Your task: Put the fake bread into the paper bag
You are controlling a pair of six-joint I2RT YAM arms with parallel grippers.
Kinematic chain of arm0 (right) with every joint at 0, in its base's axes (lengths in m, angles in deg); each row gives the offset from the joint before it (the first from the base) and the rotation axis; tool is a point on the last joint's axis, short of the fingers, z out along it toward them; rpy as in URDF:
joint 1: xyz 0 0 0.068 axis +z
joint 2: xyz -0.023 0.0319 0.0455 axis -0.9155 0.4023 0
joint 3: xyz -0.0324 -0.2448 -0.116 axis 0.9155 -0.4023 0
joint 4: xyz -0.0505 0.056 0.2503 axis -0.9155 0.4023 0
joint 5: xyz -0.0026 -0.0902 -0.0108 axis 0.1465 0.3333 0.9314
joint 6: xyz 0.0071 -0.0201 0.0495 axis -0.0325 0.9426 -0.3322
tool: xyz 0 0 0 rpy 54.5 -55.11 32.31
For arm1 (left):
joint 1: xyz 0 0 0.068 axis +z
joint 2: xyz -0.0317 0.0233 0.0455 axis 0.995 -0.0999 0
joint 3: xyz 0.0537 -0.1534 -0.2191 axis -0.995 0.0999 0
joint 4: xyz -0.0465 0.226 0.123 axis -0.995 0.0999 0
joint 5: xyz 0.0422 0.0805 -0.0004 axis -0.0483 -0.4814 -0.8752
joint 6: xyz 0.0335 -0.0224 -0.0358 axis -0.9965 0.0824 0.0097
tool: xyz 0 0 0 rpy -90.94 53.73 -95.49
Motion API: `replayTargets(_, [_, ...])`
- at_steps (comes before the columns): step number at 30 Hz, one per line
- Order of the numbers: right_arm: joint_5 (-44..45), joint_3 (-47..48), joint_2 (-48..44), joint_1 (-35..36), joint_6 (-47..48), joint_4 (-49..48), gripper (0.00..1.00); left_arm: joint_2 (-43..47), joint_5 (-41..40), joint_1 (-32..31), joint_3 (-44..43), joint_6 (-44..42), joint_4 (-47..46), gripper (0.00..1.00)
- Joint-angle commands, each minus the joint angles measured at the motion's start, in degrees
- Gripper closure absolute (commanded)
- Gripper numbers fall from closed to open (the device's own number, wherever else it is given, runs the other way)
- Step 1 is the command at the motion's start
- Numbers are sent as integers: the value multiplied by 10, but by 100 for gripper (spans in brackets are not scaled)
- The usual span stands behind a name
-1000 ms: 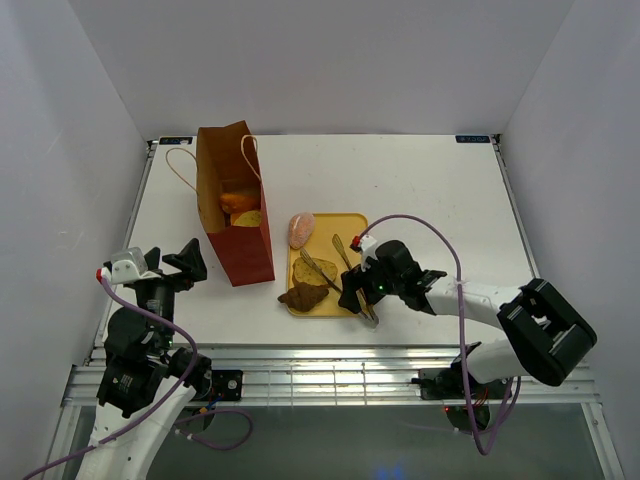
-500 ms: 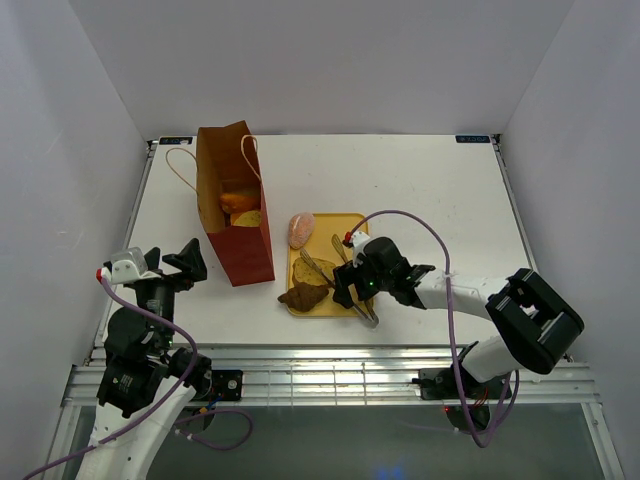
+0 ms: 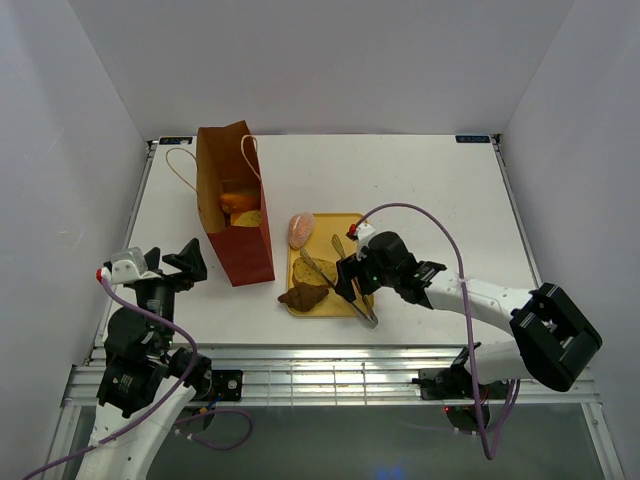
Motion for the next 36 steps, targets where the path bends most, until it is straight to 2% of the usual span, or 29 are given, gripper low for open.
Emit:
replayTargets(1, [-1, 12, -2, 4, 8, 8, 12, -1, 5, -4, 7, -1, 2, 2])
replayTargets(7, [32, -3, 22, 17, 12, 3, 3, -1, 8, -4, 7, -2, 2, 2])
replayTargets(15, [24, 2, 63, 25, 21, -6, 6, 0, 9, -4, 7, -1, 2, 2])
replayTargets(24, [44, 2, 50, 31, 22, 10, 23, 0, 9, -4, 7, -2, 1, 2])
replayTargets(25, [61, 2, 46, 30, 24, 13, 32, -1, 9, -4, 7, -2, 2, 2])
replayTargets(27, [61, 5, 39, 30, 25, 19, 39, -1, 9, -4, 7, -2, 2, 2])
replayTargets(28, [61, 6, 34, 30, 25, 21, 47, -1, 9, -4, 7, -2, 2, 2])
replayTargets(29, [61, 7, 32, 30, 26, 26, 50, -1, 9, -4, 7, -2, 2, 2])
replayTargets(36, [58, 31, 3, 30, 27, 70, 52, -3, 9, -4, 7, -1, 2, 2])
